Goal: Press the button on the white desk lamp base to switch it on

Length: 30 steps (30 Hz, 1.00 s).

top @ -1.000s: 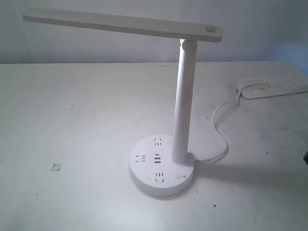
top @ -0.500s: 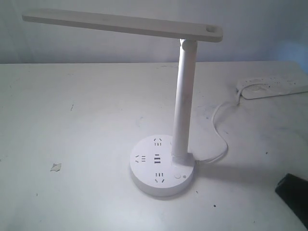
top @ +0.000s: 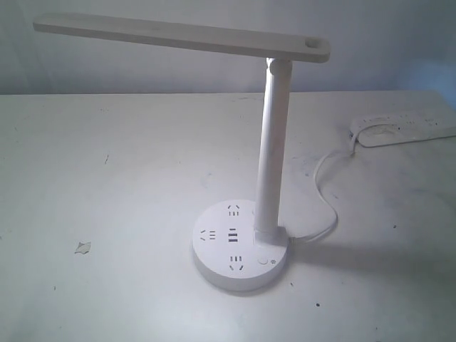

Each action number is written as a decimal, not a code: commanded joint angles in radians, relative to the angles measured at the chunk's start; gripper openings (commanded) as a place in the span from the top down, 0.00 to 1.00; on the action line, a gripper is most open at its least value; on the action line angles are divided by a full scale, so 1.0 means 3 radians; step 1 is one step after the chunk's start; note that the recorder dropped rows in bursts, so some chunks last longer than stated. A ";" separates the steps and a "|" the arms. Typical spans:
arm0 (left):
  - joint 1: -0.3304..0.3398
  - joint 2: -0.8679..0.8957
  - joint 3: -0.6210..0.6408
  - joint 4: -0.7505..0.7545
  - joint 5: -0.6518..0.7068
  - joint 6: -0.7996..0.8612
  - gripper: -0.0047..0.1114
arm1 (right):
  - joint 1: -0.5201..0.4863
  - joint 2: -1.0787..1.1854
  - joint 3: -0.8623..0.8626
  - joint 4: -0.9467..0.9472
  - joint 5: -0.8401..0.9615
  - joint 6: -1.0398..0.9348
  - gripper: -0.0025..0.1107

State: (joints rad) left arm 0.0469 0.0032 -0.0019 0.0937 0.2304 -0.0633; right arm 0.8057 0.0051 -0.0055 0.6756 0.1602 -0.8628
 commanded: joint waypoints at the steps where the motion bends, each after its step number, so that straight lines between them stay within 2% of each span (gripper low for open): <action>1: 0.0000 -0.0011 0.0006 -0.0016 0.0005 -0.0002 0.96 | -0.0010 -0.0017 0.0018 -0.0013 0.0463 -0.0230 0.98; 23: 0.0000 -0.0011 0.0006 -0.0016 0.0005 -0.0002 0.96 | -0.0010 -0.0017 0.0018 -0.0013 0.0441 -0.0230 0.98; 27: 0.0000 -0.0011 0.0006 -0.0016 0.0005 -0.0002 0.96 | -0.0320 -0.0017 0.0018 -0.0013 0.0441 -0.0230 0.98; 30: 0.0000 -0.0011 0.0006 -0.0016 0.0005 -0.0002 0.96 | -0.0767 -0.0017 0.0018 -0.0013 0.0441 -0.0230 0.98</action>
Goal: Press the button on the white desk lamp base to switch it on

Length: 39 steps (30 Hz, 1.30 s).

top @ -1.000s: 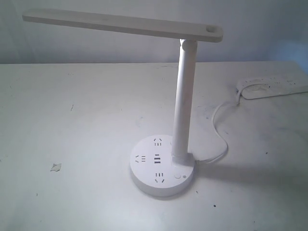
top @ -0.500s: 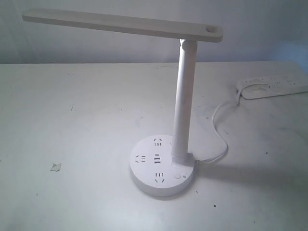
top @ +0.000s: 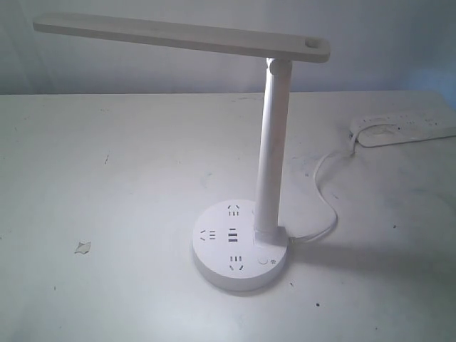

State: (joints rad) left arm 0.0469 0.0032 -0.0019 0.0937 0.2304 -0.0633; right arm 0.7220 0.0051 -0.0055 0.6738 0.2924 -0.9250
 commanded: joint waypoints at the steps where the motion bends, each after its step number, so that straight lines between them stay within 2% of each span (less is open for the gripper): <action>1: 0.0000 -0.0011 0.0006 -0.0016 0.0005 -0.0002 0.96 | -0.0705 -0.0017 0.0018 -0.0007 0.0000 -0.0023 0.98; 6: 0.0000 -0.0011 0.0006 -0.0016 0.0005 -0.0002 0.96 | -0.1950 -0.0017 0.0018 0.0009 -0.0186 -0.0023 0.98; 8: 0.0000 -0.0011 0.0006 -0.0016 0.0005 -0.0002 0.96 | -0.2330 -0.0017 0.0018 0.0010 -0.0252 -0.0017 0.98; 12: 0.0000 -0.0011 0.0006 -0.0016 0.0005 -0.0002 0.96 | -0.2749 -0.0017 0.0018 0.0010 -0.0544 0.0191 0.98; 17: 0.0000 -0.0011 0.0006 -0.0016 0.0005 -0.0002 0.96 | -0.2846 -0.0017 0.0018 0.0010 -0.0841 0.0433 0.98; 39: 0.0000 -0.0011 0.0006 -0.0016 0.0005 -0.0002 0.96 | -0.2875 -0.0017 0.0018 -0.0147 -0.0895 0.0418 0.98</action>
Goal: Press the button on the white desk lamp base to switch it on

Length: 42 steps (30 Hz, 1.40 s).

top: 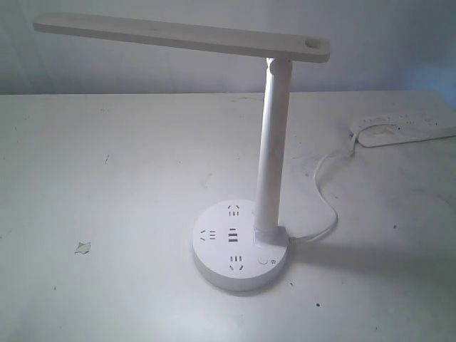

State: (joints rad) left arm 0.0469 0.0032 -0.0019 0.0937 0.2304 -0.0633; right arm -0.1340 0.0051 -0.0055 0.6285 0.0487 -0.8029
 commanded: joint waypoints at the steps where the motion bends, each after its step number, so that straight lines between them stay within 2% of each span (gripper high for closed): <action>1: 0.0000 -0.0011 0.0006 -0.0016 0.0005 -0.0002 0.96 | -0.0022 -0.0017 0.0018 0.0004 -0.0089 0.0011 0.98; 7: 0.0000 -0.0011 0.0006 -0.0016 0.0005 -0.0002 0.96 | -0.0022 -0.0017 0.0018 -0.0103 -0.0162 0.0299 0.98; 10: 0.0000 -0.0011 0.0006 -0.0016 0.0005 -0.0002 0.96 | -0.0022 -0.0017 0.0018 -0.0878 -0.0162 0.0984 0.98; 15: 0.0000 -0.0011 0.0006 -0.0016 0.0005 -0.0002 0.96 | -0.0022 -0.0017 0.0018 -0.2466 -0.0162 0.2658 0.98; 17: 0.0000 -0.0011 0.0006 -0.0016 0.0005 -0.0002 0.96 | -0.0022 -0.0017 0.0018 -0.2841 -0.0023 0.3160 0.98; 23: 0.0000 -0.0011 0.0006 -0.0016 0.0005 -0.0002 0.96 | -0.0022 -0.0017 0.0018 -0.2875 0.0964 0.3310 0.98; 42: 0.0000 -0.0011 0.0006 -0.0016 0.0005 -0.0002 0.96 | -0.0086 -0.0017 0.0018 -0.2636 0.0976 0.3363 0.98</action>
